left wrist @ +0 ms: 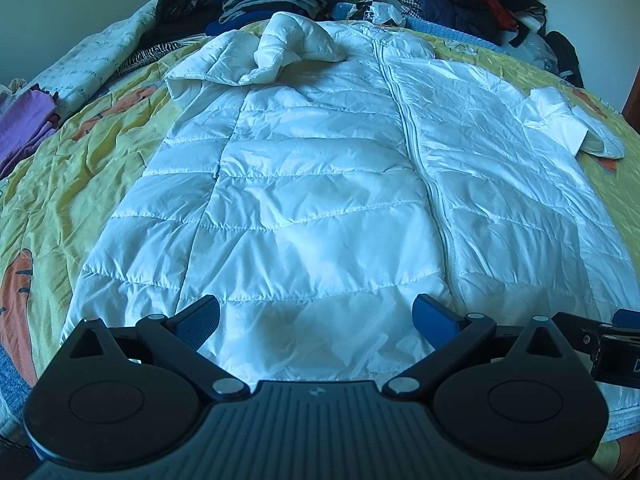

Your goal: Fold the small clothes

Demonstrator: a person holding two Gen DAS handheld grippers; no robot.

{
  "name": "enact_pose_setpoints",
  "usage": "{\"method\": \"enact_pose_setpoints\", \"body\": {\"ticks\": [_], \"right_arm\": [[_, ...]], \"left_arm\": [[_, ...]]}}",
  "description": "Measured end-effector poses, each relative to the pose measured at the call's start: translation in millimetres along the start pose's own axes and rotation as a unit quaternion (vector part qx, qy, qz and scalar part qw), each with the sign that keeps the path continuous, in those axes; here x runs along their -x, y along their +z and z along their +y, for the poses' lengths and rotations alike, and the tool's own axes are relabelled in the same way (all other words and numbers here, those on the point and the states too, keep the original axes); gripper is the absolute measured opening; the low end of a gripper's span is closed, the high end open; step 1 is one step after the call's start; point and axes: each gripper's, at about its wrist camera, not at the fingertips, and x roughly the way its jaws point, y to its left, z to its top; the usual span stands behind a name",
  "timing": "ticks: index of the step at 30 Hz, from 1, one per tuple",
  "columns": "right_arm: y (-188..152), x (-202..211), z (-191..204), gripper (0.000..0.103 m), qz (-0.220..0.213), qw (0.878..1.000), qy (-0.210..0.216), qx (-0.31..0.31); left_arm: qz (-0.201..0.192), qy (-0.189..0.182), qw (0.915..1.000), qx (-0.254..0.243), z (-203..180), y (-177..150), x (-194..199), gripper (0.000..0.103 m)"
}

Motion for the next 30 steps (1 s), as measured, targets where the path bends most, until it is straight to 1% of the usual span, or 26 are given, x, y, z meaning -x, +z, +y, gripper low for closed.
{"method": "enact_pose_setpoints", "body": {"ticks": [9, 13, 16, 20, 23, 25, 30], "right_arm": [[10, -8, 0, 0.103, 0.001, 1.000, -0.004, 0.007], [24, -15, -3, 0.103, -0.001, 1.000, -0.004, 0.008], [39, -22, -4, 0.103, 0.002, 1.000, 0.000, 0.013], [73, -31, -4, 0.103, -0.013, 0.999, 0.004, 0.036], [107, -40, -7, 0.103, -0.033, 0.998, 0.018, 0.044], [131, -51, -10, 0.103, -0.037, 0.998, 0.026, 0.047], [197, -89, -24, 0.103, -0.037, 0.998, 0.052, 0.016]], "left_arm": [[0.012, 0.007, 0.9999, 0.002, 1, 11, -13, 0.103], [0.022, 0.013, 0.9996, 0.010, 4, 22, -24, 0.103], [0.027, 0.013, 0.9993, 0.022, 9, 37, -30, 0.103], [0.006, 0.007, 0.9993, 0.036, 14, 65, -38, 0.103], [-0.006, 0.018, 0.9994, 0.029, 11, 88, -54, 0.103], [-0.010, 0.021, 0.9995, 0.023, 8, 101, -68, 0.103], [-0.006, 0.018, 0.9998, 0.001, -4, 131, -104, 0.103]]}}
